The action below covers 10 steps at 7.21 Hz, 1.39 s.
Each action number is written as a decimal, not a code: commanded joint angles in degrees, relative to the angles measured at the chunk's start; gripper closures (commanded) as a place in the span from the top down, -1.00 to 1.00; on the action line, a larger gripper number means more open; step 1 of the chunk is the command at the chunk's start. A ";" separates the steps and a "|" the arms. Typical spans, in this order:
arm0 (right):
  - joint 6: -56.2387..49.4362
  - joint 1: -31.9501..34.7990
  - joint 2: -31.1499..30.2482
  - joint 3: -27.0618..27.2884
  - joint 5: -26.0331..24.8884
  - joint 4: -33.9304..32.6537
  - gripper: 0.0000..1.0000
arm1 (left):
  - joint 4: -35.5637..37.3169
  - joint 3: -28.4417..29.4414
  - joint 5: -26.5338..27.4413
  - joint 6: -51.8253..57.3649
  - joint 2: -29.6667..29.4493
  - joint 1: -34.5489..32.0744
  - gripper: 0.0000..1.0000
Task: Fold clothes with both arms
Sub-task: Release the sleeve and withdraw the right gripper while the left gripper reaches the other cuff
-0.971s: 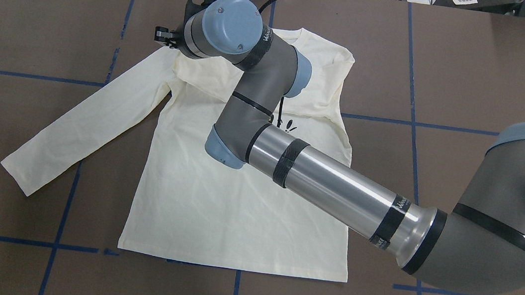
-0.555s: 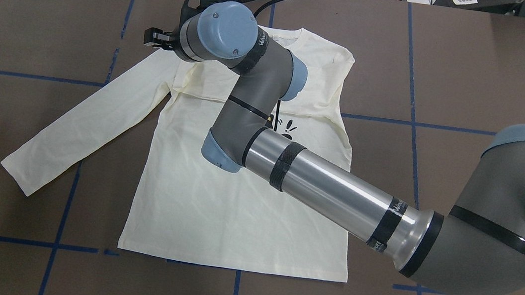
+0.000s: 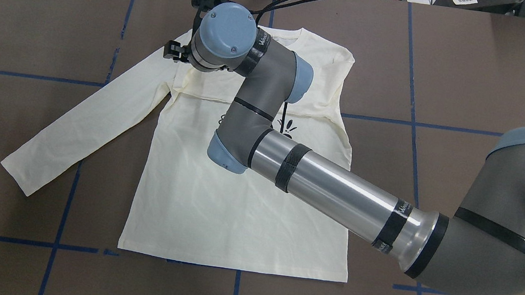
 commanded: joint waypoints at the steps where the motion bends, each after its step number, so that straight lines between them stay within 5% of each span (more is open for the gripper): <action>1: -0.87 3.73 -1.37 3.96 6.00 -11.06 1.00 | -8.65 -0.98 2.05 -16.20 1.05 5.13 1.00; 4: -12.34 12.07 -11.63 22.05 16.22 -35.67 1.00 | -12.31 -17.18 13.72 -43.10 10.94 19.60 1.00; 6: -22.44 17.08 -27.67 36.45 20.26 -37.49 1.00 | -10.66 -25.91 22.14 -59.90 15.63 31.81 0.98; 8: -30.02 22.01 -37.81 42.73 24.59 -37.49 1.00 | 1.51 -33.47 29.46 -68.82 16.00 42.72 0.98; 10: -31.11 22.12 -41.02 45.65 24.69 -37.49 1.00 | 2.71 -32.20 34.73 -77.70 15.91 50.82 0.98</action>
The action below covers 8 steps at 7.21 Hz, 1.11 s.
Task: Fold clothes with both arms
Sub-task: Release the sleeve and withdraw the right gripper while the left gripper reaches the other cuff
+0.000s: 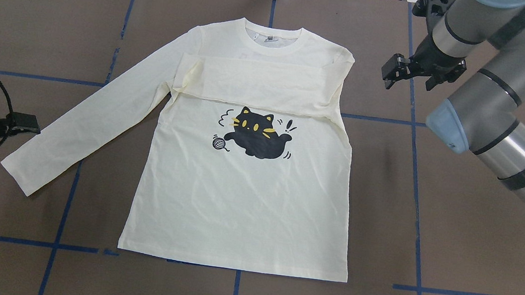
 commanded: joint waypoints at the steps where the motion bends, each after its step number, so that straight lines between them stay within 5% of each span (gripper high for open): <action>1: -0.90 0.35 -1.91 1.76 0.37 0.03 1.00 | 1.44 1.29 3.66 -5.86 0.08 4.93 0.96; 8: -0.19 0.44 -2.17 3.08 1.96 0.03 1.00 | 1.18 5.60 5.15 -6.22 1.66 5.55 0.95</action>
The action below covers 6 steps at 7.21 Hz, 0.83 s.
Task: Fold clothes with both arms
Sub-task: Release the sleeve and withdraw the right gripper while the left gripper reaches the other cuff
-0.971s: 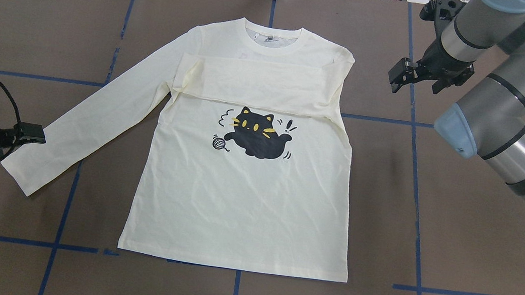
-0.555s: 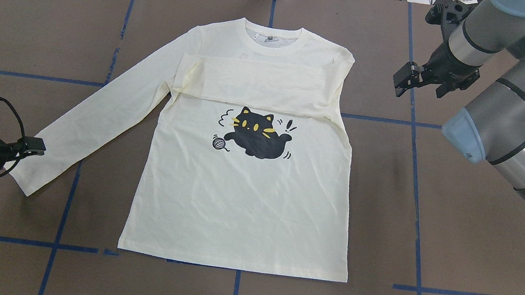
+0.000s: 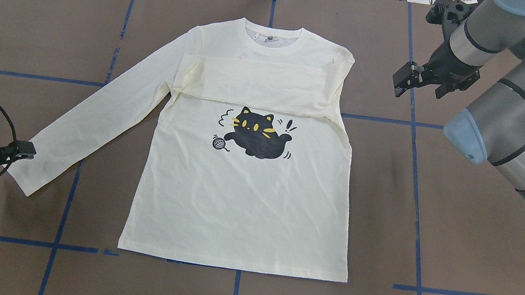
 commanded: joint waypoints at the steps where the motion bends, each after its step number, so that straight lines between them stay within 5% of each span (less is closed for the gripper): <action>1: 0.01 0.03 -0.13 0.16 0.01 0.05 1.00 | -0.11 0.78 -0.11 -0.12 0.04 0.60 0.95; 3: 0.01 0.12 -0.82 1.12 0.09 -0.03 1.00 | -0.20 0.69 -0.47 -3.09 -0.14 1.73 0.85; 6: 0.01 0.12 -1.53 1.74 0.09 -0.03 1.00 | -0.20 0.61 -0.03 -6.71 -0.49 3.15 0.26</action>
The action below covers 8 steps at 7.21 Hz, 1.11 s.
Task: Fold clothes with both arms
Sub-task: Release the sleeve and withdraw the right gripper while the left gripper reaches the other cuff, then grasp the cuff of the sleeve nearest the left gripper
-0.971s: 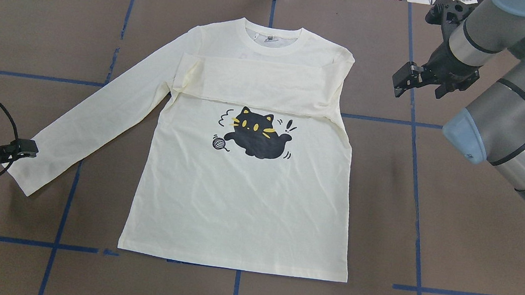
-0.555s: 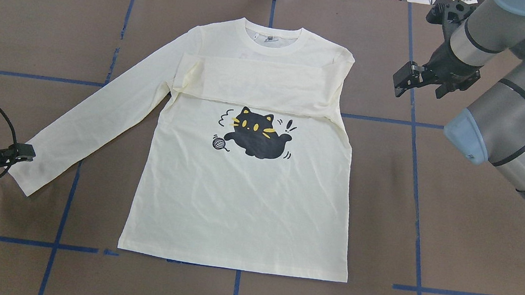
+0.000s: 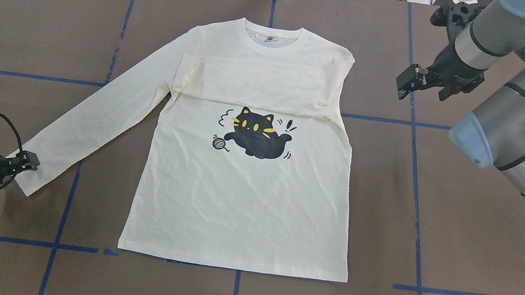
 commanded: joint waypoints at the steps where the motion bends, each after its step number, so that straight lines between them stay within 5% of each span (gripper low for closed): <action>1: 0.00 0.00 -0.19 0.24 0.00 0.00 1.00 | 0.00 -0.25 0.23 -2.01 -0.15 0.28 -0.16; 2: 0.00 0.00 -0.19 0.16 0.00 0.00 1.00 | 0.00 -0.51 0.23 -2.02 -0.15 0.28 -0.64; 3: 0.00 0.00 -0.19 0.16 0.00 0.00 1.00 | 0.00 -0.52 0.14 -2.02 -0.33 0.28 -0.89; 6: -0.09 0.09 -0.27 0.07 0.00 0.00 1.00 | 1.22 -3.84 -0.30 -1.67 -0.42 0.20 -1.00; 8: -0.18 0.61 -2.19 1.20 0.18 0.00 1.00 | 9.54 -8.06 -0.39 3.92 -4.60 -1.37 -1.00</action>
